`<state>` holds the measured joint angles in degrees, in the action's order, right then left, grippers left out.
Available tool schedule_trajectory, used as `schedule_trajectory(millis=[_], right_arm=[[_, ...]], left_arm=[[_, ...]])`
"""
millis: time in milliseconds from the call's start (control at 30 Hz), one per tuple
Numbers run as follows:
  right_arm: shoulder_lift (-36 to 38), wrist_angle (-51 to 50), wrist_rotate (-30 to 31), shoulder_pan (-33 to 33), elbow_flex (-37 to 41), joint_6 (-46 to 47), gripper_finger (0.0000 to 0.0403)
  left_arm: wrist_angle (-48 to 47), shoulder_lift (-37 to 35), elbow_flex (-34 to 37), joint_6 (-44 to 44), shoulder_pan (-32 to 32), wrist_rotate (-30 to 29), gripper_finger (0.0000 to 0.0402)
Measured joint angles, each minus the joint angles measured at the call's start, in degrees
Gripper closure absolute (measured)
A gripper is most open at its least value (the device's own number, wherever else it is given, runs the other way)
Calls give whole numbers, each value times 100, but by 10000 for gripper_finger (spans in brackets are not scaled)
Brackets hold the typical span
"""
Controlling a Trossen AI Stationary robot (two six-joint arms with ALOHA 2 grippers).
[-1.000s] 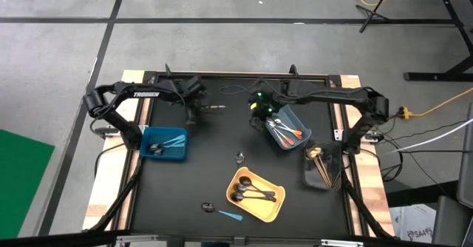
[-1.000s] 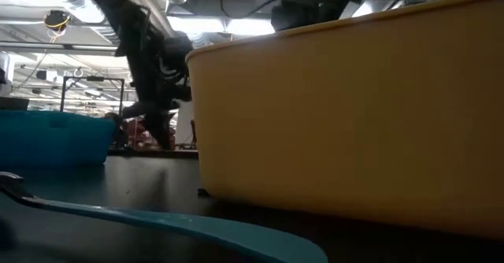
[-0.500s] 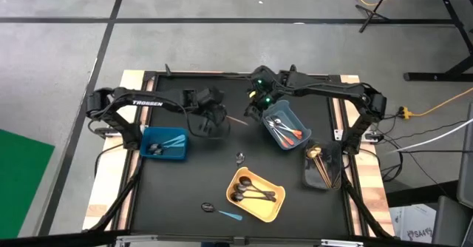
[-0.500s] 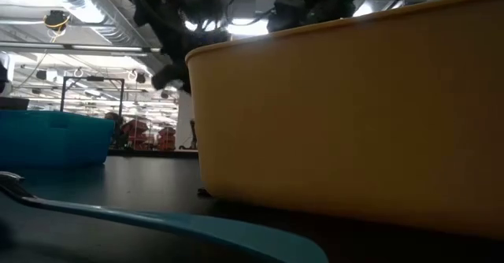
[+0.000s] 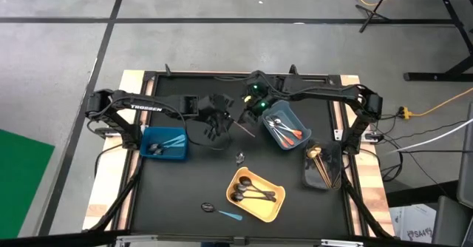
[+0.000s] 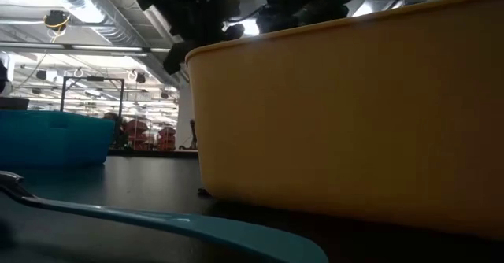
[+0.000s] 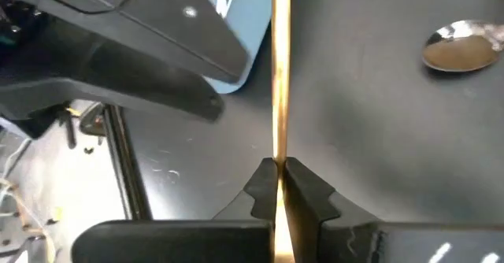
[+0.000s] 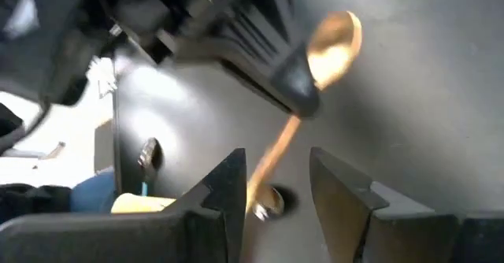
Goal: Sort silverware by color (type)
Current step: Put the gold spoon into the black bin
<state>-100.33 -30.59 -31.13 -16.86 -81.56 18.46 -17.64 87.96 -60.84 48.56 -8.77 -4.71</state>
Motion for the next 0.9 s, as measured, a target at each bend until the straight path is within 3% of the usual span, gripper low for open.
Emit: schedule_trajectory(millis=[367,700,900], right_arm=[[0,79,594,315,0,273,276],[0,68,613,349,0,275,276],[0,51,643,345,0,275,314]], left_arm=[[355,0,0,1,55,-182,398],[454,0,0,-3,74,-277,398],[465,0,0,-3,74,-332,398]])
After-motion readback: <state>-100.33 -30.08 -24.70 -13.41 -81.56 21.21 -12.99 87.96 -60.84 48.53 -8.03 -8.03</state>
